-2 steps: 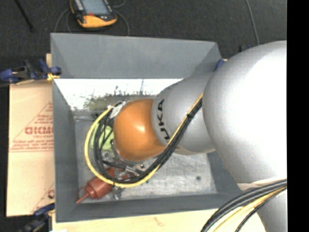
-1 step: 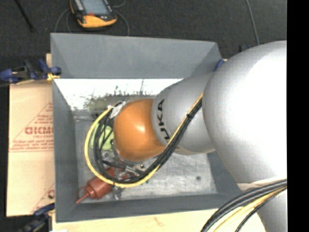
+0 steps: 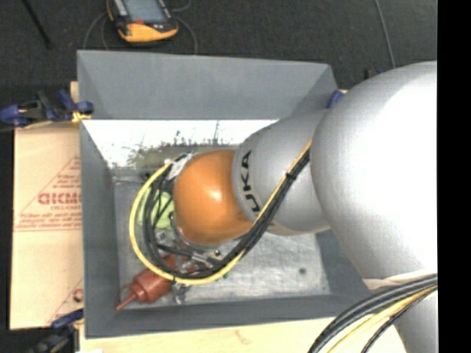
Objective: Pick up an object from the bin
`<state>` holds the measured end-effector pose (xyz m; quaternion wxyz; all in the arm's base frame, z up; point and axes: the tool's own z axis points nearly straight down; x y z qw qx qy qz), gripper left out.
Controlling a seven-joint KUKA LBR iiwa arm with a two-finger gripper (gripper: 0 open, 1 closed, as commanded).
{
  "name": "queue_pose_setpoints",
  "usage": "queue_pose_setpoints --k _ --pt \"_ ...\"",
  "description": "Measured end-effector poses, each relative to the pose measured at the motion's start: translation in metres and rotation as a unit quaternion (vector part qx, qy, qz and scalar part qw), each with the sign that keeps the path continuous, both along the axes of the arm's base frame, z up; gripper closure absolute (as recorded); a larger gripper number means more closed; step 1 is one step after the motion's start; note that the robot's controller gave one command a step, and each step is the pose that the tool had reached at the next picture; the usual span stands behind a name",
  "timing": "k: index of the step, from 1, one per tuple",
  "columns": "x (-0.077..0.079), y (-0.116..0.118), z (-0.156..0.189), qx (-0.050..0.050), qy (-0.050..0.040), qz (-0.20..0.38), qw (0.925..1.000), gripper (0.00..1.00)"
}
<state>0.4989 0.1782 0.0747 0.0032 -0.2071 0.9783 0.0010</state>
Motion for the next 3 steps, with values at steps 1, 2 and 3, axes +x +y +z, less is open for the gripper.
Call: queue_pose_setpoints --k 1,2,3 --pt "0.000 0.000 0.008 -0.001 0.0018 -0.001 1.0000 1.00" --pt "-0.001 -0.001 0.020 -0.002 0.0032 -0.001 1.0000 1.00" --pt "-0.002 -0.001 0.037 -0.003 0.0055 -0.001 1.0000 1.00"
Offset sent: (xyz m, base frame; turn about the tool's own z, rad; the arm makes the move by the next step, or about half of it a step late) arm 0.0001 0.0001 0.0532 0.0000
